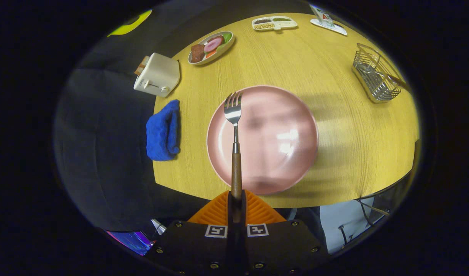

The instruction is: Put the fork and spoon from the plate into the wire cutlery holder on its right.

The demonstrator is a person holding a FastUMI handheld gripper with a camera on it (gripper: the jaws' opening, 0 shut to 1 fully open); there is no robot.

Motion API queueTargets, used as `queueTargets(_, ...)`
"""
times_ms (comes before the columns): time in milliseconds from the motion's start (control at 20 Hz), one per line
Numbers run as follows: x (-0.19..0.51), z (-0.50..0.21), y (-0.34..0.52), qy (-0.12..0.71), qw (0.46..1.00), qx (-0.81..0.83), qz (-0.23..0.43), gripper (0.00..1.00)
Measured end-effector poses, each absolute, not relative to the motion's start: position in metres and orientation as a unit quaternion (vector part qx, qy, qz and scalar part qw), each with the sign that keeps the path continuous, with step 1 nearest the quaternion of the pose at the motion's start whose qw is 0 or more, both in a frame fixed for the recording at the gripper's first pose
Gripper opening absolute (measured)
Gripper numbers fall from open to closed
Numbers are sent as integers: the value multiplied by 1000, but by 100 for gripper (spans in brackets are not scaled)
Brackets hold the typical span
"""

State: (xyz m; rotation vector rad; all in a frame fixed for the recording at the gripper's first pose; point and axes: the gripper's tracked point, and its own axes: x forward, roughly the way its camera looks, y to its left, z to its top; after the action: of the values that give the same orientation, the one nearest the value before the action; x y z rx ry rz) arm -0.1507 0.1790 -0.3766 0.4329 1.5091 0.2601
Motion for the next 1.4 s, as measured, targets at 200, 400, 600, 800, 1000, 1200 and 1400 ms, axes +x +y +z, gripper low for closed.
queueTargets(200,-129,-356,140,659,717,208,92,5)
queueTargets(400,-114,-335,83,647,731,206,61,5)
queueTargets(600,-104,-325,29,648,734,204,25,4)
queueTargets(800,-105,-324,-14,657,728,194,-1,5)
queueTargets(1000,-113,-329,-33,681,703,205,-16,4)
queueTargets(1200,-109,-331,-41,701,677,223,-24,4)
queueTargets(1400,-99,-334,-42,721,650,239,-32,5)
